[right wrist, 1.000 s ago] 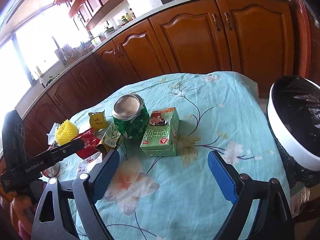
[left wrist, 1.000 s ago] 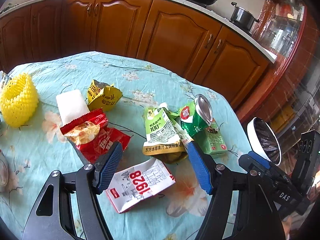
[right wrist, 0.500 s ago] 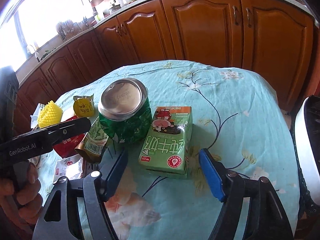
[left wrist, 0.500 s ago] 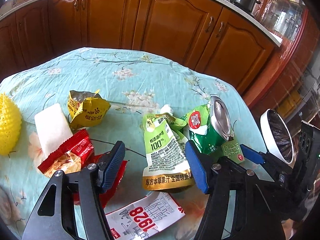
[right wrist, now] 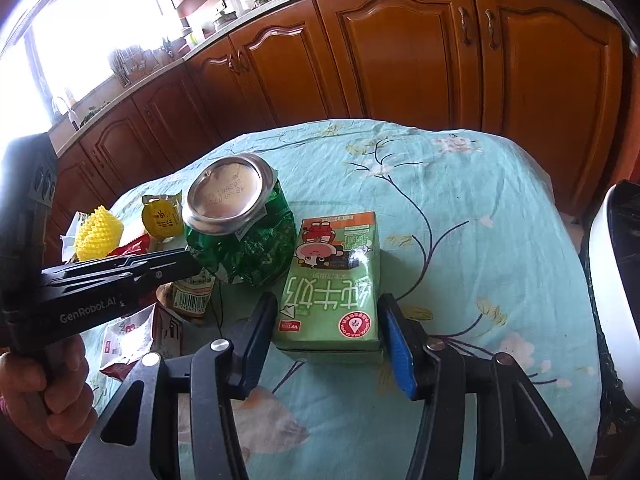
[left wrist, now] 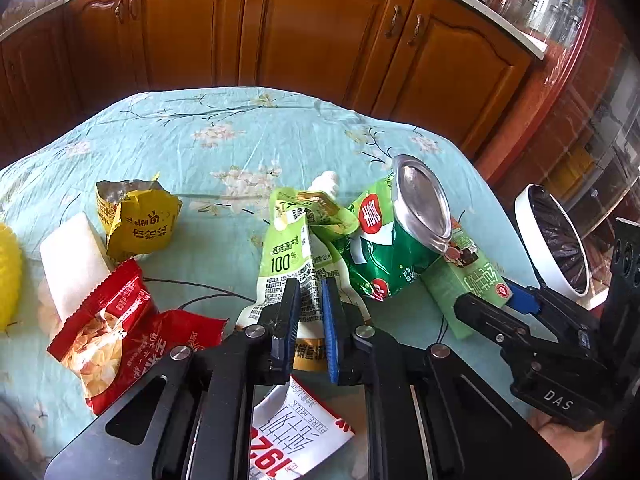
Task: Collect trash
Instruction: 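Grasp the green-white drink pouch with the left tool while the right tool grasps the green milk carton, then lift the pouch with the left tool while the right tool carries the carton toward the bin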
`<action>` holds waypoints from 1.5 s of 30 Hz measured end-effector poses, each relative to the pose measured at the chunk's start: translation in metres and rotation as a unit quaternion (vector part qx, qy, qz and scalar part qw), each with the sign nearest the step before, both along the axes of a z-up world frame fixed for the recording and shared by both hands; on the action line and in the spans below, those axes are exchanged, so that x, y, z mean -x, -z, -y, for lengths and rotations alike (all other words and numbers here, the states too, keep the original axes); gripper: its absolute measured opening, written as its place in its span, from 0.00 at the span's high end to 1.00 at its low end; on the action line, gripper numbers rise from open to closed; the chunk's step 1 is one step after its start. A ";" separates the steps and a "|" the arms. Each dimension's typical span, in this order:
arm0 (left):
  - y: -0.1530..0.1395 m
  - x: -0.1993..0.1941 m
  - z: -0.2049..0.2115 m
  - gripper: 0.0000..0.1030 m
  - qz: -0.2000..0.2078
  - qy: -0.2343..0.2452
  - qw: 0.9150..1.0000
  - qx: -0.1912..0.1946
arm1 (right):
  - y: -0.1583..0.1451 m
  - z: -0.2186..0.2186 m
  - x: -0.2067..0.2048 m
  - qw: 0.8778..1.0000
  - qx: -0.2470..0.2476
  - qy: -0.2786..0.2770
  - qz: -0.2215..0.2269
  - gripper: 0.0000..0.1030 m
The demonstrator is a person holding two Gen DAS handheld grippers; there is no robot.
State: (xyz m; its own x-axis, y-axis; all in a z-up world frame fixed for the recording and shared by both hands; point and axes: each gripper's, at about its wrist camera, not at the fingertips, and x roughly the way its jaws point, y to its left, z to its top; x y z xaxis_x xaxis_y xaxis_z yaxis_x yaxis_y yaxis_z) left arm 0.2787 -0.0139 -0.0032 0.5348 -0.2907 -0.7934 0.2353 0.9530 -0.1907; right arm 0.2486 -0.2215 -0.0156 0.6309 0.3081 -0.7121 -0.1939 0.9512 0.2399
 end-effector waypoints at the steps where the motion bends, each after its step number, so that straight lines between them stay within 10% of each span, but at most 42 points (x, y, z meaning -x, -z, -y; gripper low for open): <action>1: -0.001 0.002 -0.002 0.95 0.002 -0.001 1.000 0.002 | -0.002 0.002 0.003 1.000 -0.003 0.001 0.002 0.49; 21: -0.063 0.089 -0.017 0.97 0.107 -0.005 0.992 0.069 | -0.028 0.047 0.074 0.997 -0.058 0.038 0.037 0.49; 45: -0.030 0.118 0.104 0.97 0.060 0.115 0.990 0.050 | -0.040 0.126 0.136 0.988 -0.064 0.125 0.063 0.50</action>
